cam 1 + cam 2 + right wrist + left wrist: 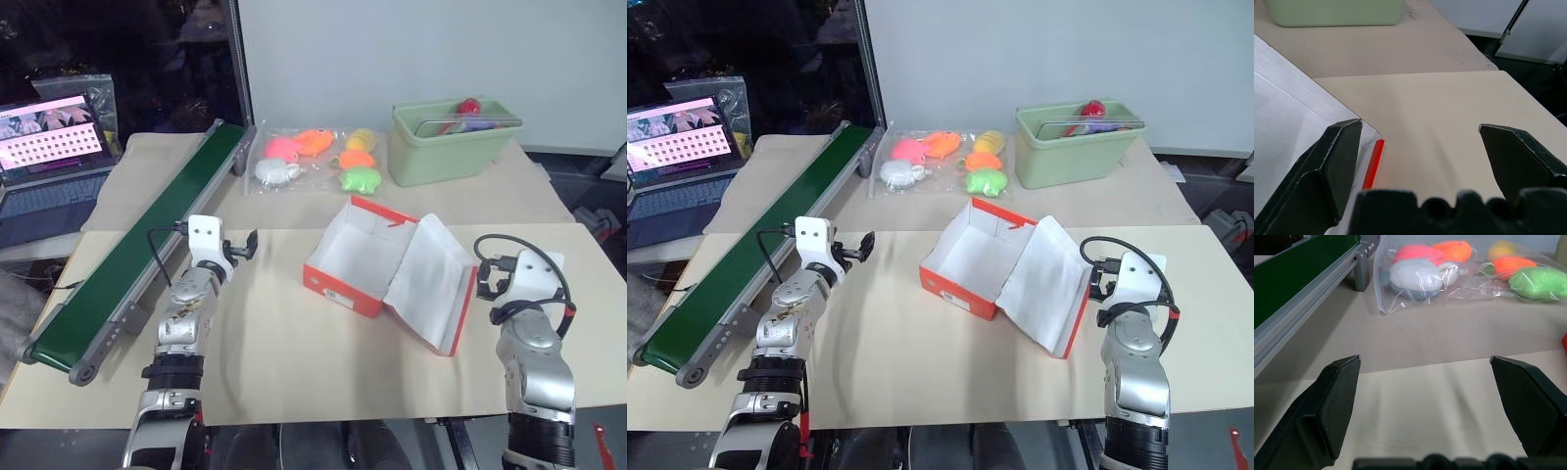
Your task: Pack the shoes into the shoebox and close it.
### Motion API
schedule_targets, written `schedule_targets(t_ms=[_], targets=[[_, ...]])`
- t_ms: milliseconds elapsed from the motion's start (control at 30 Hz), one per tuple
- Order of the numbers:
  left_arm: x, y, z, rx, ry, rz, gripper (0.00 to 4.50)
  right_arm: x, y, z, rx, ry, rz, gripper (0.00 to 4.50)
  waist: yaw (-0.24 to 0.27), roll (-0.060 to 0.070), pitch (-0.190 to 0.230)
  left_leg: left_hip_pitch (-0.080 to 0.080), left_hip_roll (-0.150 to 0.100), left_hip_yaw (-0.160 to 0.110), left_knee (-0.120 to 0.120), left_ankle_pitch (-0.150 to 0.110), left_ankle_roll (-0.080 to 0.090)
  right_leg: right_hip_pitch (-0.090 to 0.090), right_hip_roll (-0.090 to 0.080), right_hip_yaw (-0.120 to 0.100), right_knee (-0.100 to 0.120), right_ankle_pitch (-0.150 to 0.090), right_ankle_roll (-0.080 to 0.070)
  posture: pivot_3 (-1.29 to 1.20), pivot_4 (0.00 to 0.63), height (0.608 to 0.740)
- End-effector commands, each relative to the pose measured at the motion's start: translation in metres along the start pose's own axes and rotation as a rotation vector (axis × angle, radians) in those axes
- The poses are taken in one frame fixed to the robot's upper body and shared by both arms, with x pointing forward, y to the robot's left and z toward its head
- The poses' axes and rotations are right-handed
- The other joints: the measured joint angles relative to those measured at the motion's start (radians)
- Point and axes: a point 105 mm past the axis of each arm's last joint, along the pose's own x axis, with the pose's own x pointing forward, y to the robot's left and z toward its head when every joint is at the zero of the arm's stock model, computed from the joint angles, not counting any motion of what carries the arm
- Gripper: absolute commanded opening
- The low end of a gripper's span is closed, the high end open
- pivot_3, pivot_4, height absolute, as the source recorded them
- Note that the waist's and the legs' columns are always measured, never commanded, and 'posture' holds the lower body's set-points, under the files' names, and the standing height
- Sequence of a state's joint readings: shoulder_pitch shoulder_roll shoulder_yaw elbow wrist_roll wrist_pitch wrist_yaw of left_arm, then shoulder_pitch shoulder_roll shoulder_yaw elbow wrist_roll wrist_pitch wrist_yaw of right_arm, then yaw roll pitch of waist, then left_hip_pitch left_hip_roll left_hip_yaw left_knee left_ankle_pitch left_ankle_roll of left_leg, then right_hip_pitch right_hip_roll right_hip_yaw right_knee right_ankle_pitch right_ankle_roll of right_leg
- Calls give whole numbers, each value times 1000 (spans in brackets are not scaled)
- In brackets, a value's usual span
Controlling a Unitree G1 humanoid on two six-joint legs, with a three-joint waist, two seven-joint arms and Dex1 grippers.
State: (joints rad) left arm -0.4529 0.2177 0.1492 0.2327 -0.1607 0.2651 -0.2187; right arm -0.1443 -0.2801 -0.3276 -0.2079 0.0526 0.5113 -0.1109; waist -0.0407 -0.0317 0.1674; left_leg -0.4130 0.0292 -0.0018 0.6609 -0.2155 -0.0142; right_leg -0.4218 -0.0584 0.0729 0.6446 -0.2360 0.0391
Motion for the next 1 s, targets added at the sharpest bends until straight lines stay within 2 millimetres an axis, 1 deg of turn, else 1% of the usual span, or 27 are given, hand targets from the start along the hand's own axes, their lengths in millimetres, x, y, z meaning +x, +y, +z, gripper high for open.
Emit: schedule_targets(t_ms=[33, 100, 133, 167, 200, 233, 267, 333, 367, 400, 433, 467, 500, 533, 600, 667, 767, 800, 867, 933, 1000], targets=[[0, -6, 18, 35, -56, -40, 4500, -1, 1, 20, -40, -69, 16, 4470, 0, 0, 0, 0, 0, 0, 0, 0, 0, 0, 0, 0, 0, 0, 0, 0, 150, 729], [-2, -4, 30, 25, -102, -75, 4500, 3, 26, 50, -19, -161, 136, 4470, -5, 0, 0, 0, 0, 0, 0, 0, 0, 0, 0, 0, 0, 0, 0, 0, 150, 729], [-4, 1, 34, 15, -121, -79, 4500, 2, 40, 65, 9, -200, 227, 4470, -11, 0, 0, 0, 0, 0, 0, 0, 0, 0, 0, 0, 0, 0, 0, 0, 150, 729], [-5, 5, 35, 12, -126, -75, 4500, -2, 52, 75, 49, -222, 312, 4470, -15, 0, 0, 1, 0, 1, 0, 0, 0, 0, 0, 1, 1, 0, 0, 0, 150, 729], [-8, 14, 38, 20, -132, -60, 4500, -14, 77, 96, 81, -267, 490, 4470, -17, 0, 0, 2, 0, 1, 0, 0, 0, 0, 0, 1, 1, 0, 0, 0, 150, 729], [-10, 19, 40, 28, -136, -50, 4500, -26, 92, 110, 95, -297, 615, 4470, -20, 0, 0, 2, 1, 1, 0, 0, 0, 0, 1, 1, 1, 0, 0, 0, 150, 729], [-13, 24, 43, 37, -140, -42, 4500, -42, 110, 125, 103, -331, 759, 4470, -22, 0, 0, 2, 1, 0, 0, 0, 0, 0, 2, 1, 2, 0, 0, 0, 150, 729], [-16, 29, 45, 46, -144, -36, 4500, -64, 130, 139, 105, -355, 931, 4470, -21, 0, 0, 2, 3, -2, 0, 0, 0, 0, 3, 0, 1, 0, -1, 0, 150, 729], [-18, 31, 45, 49, -140, -29, 4500, -81, 144, 143, 92, -352, 1062, 4470, -18, 0, 0, 1, 3, -2, -1, 0, 0, 0, 3, -1, 1, 0, -1, 0, 150, 729], [-20, 33, 45, 54, -138, -27, 4500, -100, 158, 142, 68, -336, 1200, 4470, -16, 0, 0, 1, 3, -3, -1, 0, 0, 0, 3, -2, 0, 0, 0, 0, 150, 729], [-21, 33, 45, 57, -136, -27, 4500, -113, 166, 141, 49, -321, 1294, 4470, -10, 0, 0, 0, 2, -3, -1, 0, 0, 0, 2, -2, 0, 0, 0, 0, 150, 729], [-26, 35, 45, 74, -133, -30, 4500, -133, 181, 131, 1, -283, 1437, 4470, -6, 0, 0, -1, 2, -3, -1, 0, 0, 0, 1, -2, -1, 0, 0, 0, 150, 729], [-31, 38, 46, 90, -131, -30, 4500, -145, 191, 122, -42, -248, 1526, 4470, -4, 0, 0, -1, 1, -2, -1, 0, 0, 0, 0, -2, -2, 0, 0, 0, 150, 729], [-33, 39, 47, 101, -129, -31, 4500, -152, 196, 116, -71, -223, 1579, 4470, -2, -1, 0, -2, 1, -3, 0, 0, 0, 0, 0, -3, -2, 0, 0, 0, 150, 729], [-48, 45, 53, 135, -136, -48, 4500, -156, 207, 107, -101, -199, 1627, 4470, -1, -1, 1, -2, 1, -3, 0, 0, 0, 0, 0, -3, -2, 0, 0, 0, 150, 729], [-60, 50, 55, 170, -129, -52, 4500, -157, 212, 103, -119, -194, 1648, 4470, 0, -1, 1, -2, 1, -3, 0, 0, 0, -1, 0, -3, -2, 0, -1, 0, 150, 729], [-97, 86, 54, 243, -71, 43, 4500, -156, 226, 93, -152, -180, 1656, 4470, -8, -1, 0, -1, 2, -3, 0, 0, 0, -1, 0, -3, -1, 0, -1, 0, 150, 729], [-104, 92, 55, 256, -60, 62, 4500, -154, 228, 91, -155, -178, 1650, 4470, -14, -2, 0, -1, 2, -2, 0, 0, 0, -2, 0, -3, 0, 0, -1, 0, 150, 729], [-127, 116, 54, 278, -17, 119, 4500, -152, 236, 86, -165, -173, 1639, 4470, -15, -2, 1, 0, 3, -1, 0, 0, 0, -3, 1, -3, 2, -1, -2, 0, 150, 729], [-144, 129, 52, 302, 29, 121, 4500, -153, 241, 83, -169, -171, 1640, 4470, -15, -2, 1, 0, 4, -2, 0, 0, 0, -3, 2, -3, 2, -1, -3, 0, 150, 729], [-158, 132, 47, 335, 92, 74, 4500, -152, 245, 82, -165, -171, 1638, 4470, -14, -2, 1, 0, 4, -1, 0, 0, 0, -3, 2, -3, 2, -1, -3, 0, 150, 729]])
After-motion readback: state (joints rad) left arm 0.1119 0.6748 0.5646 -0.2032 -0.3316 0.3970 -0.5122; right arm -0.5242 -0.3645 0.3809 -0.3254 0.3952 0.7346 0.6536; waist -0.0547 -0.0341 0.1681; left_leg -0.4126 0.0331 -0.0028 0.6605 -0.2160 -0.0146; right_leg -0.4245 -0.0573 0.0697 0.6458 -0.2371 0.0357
